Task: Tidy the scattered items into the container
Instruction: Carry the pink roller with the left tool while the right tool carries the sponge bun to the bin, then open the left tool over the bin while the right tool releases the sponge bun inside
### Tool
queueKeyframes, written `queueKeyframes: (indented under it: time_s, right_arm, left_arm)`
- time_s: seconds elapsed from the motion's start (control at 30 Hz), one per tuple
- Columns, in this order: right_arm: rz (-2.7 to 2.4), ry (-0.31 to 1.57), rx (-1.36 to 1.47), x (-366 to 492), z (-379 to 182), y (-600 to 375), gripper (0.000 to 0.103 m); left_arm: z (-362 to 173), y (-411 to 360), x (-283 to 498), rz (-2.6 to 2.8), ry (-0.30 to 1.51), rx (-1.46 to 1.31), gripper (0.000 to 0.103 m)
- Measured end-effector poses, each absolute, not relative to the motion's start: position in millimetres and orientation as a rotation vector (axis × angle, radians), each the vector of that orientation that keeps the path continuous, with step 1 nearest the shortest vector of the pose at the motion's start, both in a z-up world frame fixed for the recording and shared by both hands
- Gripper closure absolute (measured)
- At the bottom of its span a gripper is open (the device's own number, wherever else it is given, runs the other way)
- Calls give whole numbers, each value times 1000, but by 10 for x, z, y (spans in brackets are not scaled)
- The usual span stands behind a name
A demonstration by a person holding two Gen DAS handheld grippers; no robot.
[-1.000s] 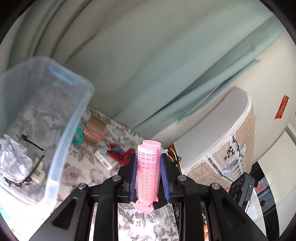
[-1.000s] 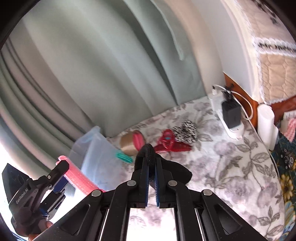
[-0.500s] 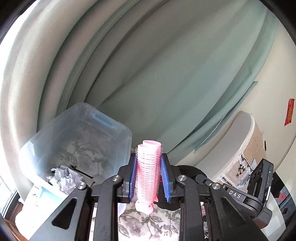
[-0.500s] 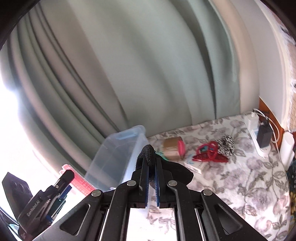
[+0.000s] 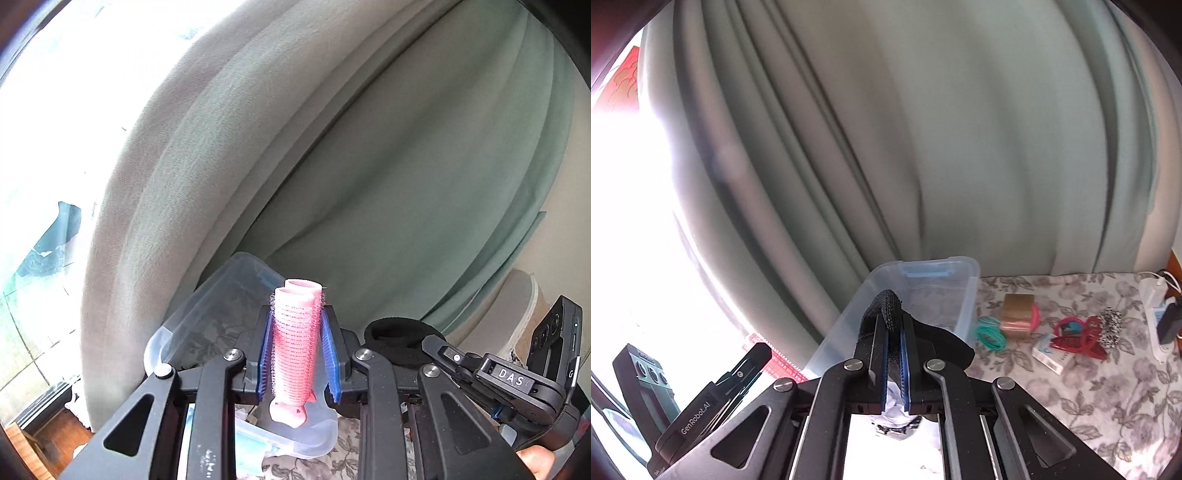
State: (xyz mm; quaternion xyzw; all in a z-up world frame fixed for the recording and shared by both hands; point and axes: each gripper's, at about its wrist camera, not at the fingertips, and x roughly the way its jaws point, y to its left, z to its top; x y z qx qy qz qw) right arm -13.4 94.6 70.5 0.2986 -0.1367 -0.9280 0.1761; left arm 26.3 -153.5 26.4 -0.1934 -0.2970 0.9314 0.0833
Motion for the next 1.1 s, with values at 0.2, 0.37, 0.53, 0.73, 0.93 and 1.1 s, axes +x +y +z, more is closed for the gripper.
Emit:
queueKeyframes:
  time_s: [0.2,0.37,0.53,0.73,0.93,1.1]
  right_arm:
    - [-2584,-335,847,-232,618,688,97]
    - [-2556,-317,925,-324,379,599,97]
    - [-2540,-317,1001,-406,146,590,97]
    - [-2529,-316,1060,-510,9,604,96]
    - [-2508,-289,1123,-583,-131,583,94]
    - [-2498,-284,1156,-624,-192,607,92]
  left_arm:
    - [137,-1655,199,2782,-935,-581,77]
    - [9,-1627,96,2768,-930,-612,77]
    - [-129,-1591,-21,2761,-929,-662,77]
    - [-252,-1494,-168,2751,-904,-717,77]
    - [-377,-1399,-303,2725,-903,-772,66]
    - [-423,-1315,-363,2731,-887,-794,50]
